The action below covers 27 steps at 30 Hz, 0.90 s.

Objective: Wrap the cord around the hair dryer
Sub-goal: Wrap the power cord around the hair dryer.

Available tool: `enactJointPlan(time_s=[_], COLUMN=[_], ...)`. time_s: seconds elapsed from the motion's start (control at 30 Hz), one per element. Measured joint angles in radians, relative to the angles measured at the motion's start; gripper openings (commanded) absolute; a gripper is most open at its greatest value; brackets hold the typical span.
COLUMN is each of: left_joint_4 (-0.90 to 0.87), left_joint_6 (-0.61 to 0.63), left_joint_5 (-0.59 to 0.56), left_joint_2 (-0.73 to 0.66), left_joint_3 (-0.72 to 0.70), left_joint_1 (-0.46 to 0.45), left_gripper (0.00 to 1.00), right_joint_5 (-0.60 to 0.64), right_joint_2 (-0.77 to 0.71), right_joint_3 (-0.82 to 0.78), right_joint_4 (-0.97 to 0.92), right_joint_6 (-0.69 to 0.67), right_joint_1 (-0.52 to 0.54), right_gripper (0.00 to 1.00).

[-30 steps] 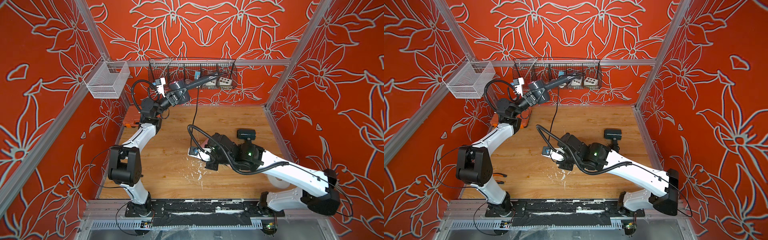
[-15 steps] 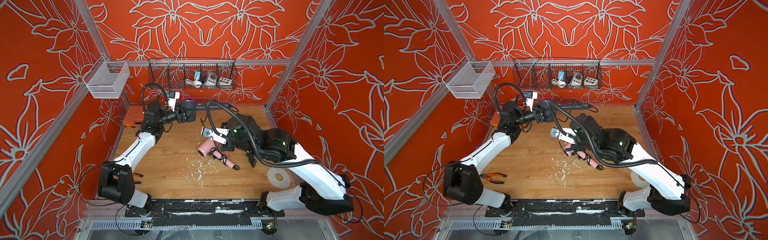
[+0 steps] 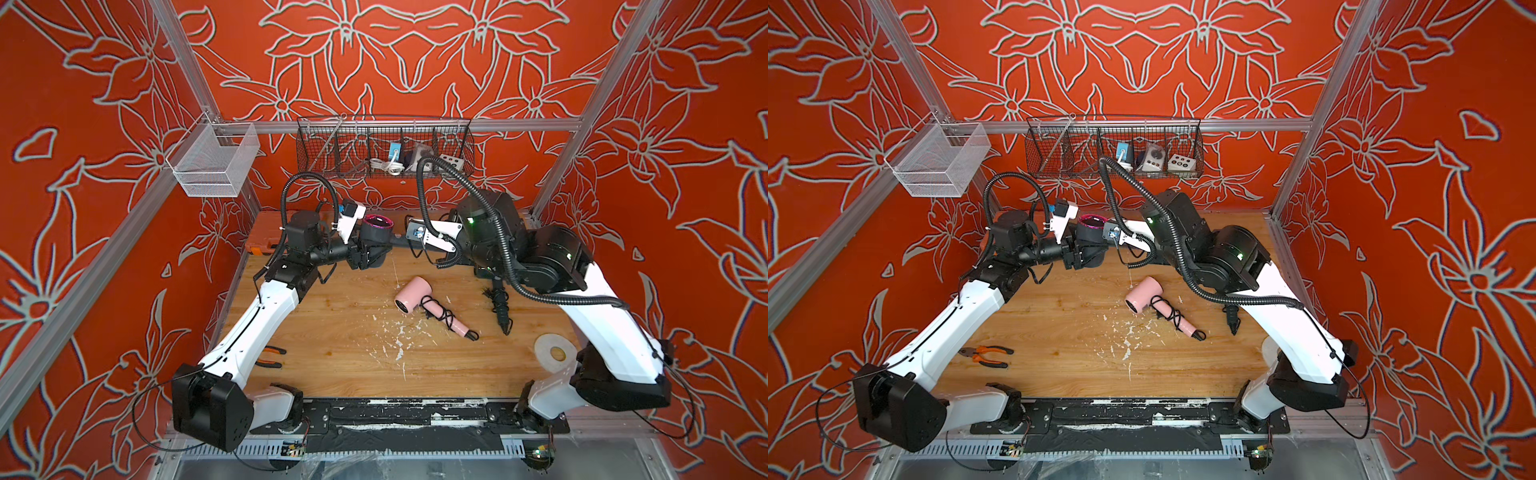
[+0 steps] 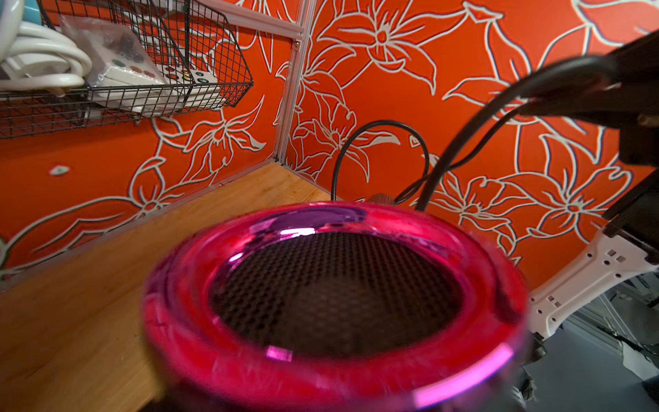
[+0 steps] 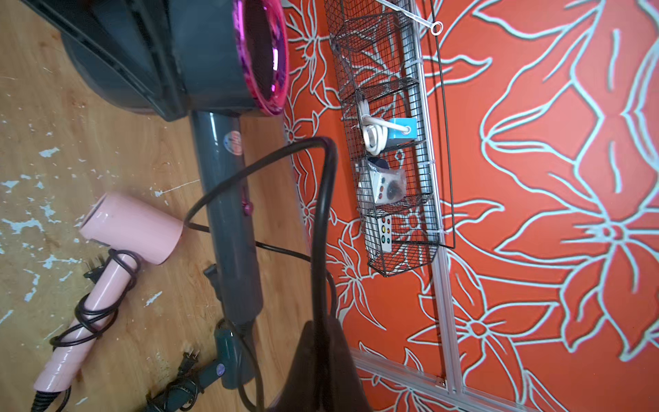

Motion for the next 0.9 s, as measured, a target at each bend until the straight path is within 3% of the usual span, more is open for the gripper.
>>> enactJointPlan(time_s=[0.27, 0.47, 0.63, 0.9], left_joint_4=[-0.079, -0.064, -0.011, -0.016], left_joint_6=[0.07, 0.046, -0.006, -0.023], left_joint_5=[-0.051, -0.081, -0.068, 0.039], left_joint_2=[-0.005, -0.039, -0.068, -0.114], left_joint_3=[-0.008, -0.066, -0.067, -0.033], left_joint_1=[0.0, 0.033, 0.079, 0.072], left_gripper=[0.0, 0.0, 0.0, 0.0], right_joint_5=[0.01, 0.014, 0.018, 0.002], right_joint_2=[0.041, 0.043, 0.018, -0.008], right_joint_3=[0.093, 0.079, 0.011, -0.018], right_joint_4=[-0.043, -0.07, -0.065, -0.008], right_joint_6=[-0.037, -0.039, -0.04, -0.079], right_joint_1=[-0.009, -0.017, -0.042, -0.125], right_gripper=[0.0, 0.0, 0.0, 0.0])
